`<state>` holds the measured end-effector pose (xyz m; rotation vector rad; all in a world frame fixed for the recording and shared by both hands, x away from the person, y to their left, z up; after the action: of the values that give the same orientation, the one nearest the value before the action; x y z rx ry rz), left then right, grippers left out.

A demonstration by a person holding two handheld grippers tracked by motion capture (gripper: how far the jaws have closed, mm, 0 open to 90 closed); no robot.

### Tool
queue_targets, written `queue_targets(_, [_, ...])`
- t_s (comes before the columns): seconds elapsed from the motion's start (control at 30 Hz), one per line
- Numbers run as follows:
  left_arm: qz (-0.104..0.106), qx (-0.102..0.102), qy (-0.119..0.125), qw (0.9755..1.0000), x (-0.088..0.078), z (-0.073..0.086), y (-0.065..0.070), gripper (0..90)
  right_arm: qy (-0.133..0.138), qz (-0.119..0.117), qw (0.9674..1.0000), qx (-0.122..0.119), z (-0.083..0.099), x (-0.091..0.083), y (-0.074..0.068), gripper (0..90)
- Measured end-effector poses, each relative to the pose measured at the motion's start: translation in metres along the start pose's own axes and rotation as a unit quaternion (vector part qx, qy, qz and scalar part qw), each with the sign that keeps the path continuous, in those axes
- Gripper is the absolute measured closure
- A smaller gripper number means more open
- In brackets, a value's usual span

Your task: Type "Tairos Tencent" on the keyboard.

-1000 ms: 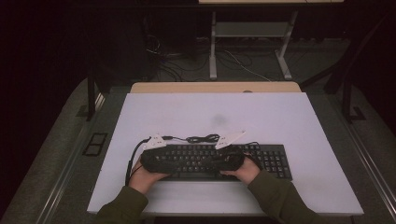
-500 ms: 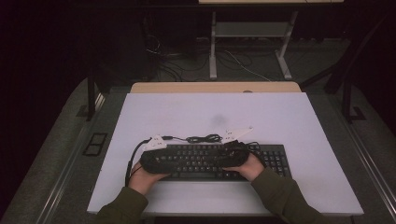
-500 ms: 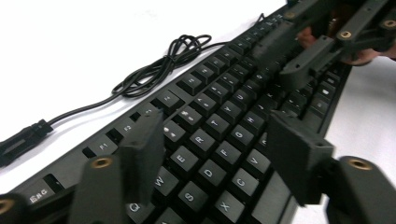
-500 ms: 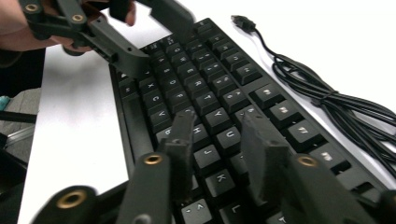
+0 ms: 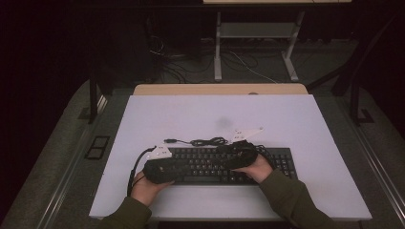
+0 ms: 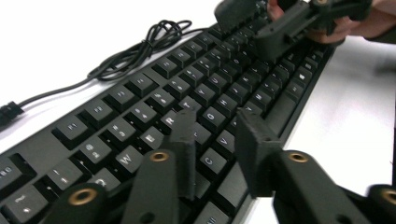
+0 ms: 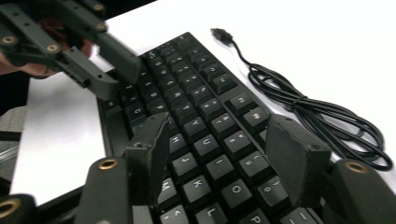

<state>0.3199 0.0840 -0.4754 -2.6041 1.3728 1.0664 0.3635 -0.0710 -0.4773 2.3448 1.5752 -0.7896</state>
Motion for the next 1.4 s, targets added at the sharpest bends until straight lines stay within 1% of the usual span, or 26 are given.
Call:
queue_targets(0.2, [0.002, -0.001, -0.004, 1.0, 0.002, 0.002, -0.001, 86.5, 0.005, 0.01, 0.9999, 0.001, 0.0, -0.001, 0.004, 35.9])
queue_targets(0.27, [0.003, 0.0, -0.005, 1.0, 0.004, 0.002, -0.002, 89.0, 0.006, 0.011, 0.9999, 0.001, 0.0, -0.001, 0.004, 35.8])
queue_targets(0.33, [0.006, -0.002, -0.01, 0.9999, 0.007, 0.004, -0.002, 89.1, 0.007, 0.012, 0.9999, 0.001, 0.0, -0.001, 0.004, 35.6])
queue_targets(0.47, [0.01, 0.005, -0.019, 0.9998, 0.011, 0.006, 0.0, 89.1, 0.006, 0.013, 0.9999, 0.0, 0.0, -0.001, 0.004, 35.5])
queue_targets(0.5, [0.01, 0.003, -0.021, 0.9997, 0.012, 0.007, 0.0, 89.1, 0.006, 0.013, 0.9999, 0.0, 0.0, -0.001, 0.004, 35.5])
queue_targets(0.6, [0.011, 0.004, -0.025, 0.9996, 0.013, 0.008, 0.0, 89.0, 0.007, 0.014, 0.9999, 0.0, 0.0, -0.001, 0.004, 35.5])
queue_targets(0.77, [0.011, 0.001, -0.028, 0.9996, 0.015, 0.01, -0.002, 89.0, 0.006, 0.013, 0.9999, 0.0, 0.0, -0.001, 0.004, 35.5])
queue_targets(0.93, [0.01, 0.002, -0.034, 0.9994, 0.017, 0.012, -0.002, 89.0, 0.007, 0.014, 0.9999, 0.0, 0.0, -0.001, 0.004, 35.5])
queue_targets(1.27, [0.012, 0.003, -0.036, 0.9993, 0.018, 0.013, -0.002, 89.0, 0.006, 0.015, 0.9999, -0.001, 0.0, 0.0, 0.003, 35.5])
queue_targets(1.3, [0.012, 0.003, -0.04, 0.9991, 0.018, 0.014, -0.002, 89.0, 0.006, 0.015, 0.9999, 0.0, 0.0, 0.0, 0.003, 35.5])
queue_targets(1.37, [0.013, 0.0, -0.04, 0.9991, 0.019, 0.014, -0.002, 89.1, 0.006, 0.015, 0.9999, 0.0, 0.0, -0.001, 0.003, 35.5])
queue_targets(1.4, [0.012, 0.002, -0.041, 0.9991, 0.019, 0.014, -0.002, 89.1, 0.006, 0.015, 0.9999, -0.001, 0.0, -0.001, 0.004, 35.5])
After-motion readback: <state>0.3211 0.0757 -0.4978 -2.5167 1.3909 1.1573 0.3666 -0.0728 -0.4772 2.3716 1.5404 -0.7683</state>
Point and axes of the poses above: each handheld gripper's, and its own axes: x roughly forward along the jaws, z roughly out of its underside, y roughly to its right, the point moved 9 cm from there along x, roughly forward along the jaws, and after that the axes turned 8 degrees about -x, right-handed, at the moved point
